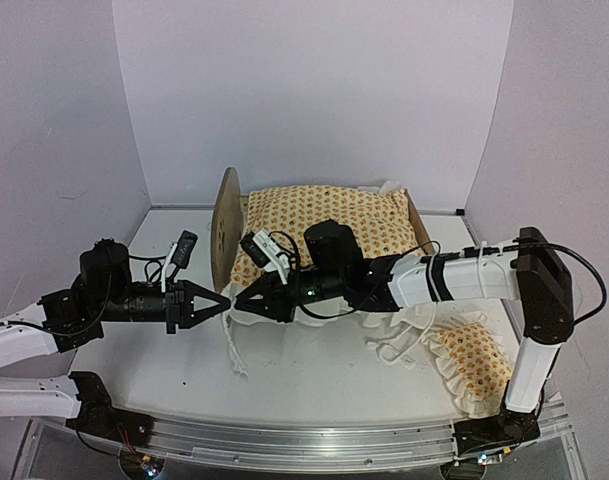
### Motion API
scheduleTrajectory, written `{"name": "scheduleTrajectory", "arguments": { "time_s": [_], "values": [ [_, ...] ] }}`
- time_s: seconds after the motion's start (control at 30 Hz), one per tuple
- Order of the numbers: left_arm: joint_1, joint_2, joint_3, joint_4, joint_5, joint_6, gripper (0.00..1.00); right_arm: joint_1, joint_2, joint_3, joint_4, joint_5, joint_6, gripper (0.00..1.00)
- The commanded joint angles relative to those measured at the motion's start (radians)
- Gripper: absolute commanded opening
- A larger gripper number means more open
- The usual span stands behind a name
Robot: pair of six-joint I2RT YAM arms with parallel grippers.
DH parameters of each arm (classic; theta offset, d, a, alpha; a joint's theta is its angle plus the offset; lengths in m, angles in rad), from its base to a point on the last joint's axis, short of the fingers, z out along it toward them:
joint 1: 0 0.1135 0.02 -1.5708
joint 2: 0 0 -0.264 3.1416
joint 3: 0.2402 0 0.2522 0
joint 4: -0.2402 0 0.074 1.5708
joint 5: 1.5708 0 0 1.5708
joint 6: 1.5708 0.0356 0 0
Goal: Set up the pet bed
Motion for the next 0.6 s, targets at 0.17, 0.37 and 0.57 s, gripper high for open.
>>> {"name": "scheduleTrajectory", "arguments": {
  "time_s": [0.17, 0.37, 0.57],
  "values": [
    [-0.002, -0.099, 0.045, -0.172, -0.225, 0.006, 0.01, 0.002, -0.095, -0.035, -0.113, 0.001, -0.062, 0.0],
    [-0.002, -0.138, -0.01, -0.193, -0.195, -0.029, 0.01, 0.003, -0.123, -0.045, -0.189, -0.02, -0.062, 0.0],
    [-0.002, -0.183, -0.067, -0.208, -0.133, -0.067, 0.02, 0.02, -0.098, -0.018, -0.15, 0.029, -0.11, 0.42]
  ]
}}
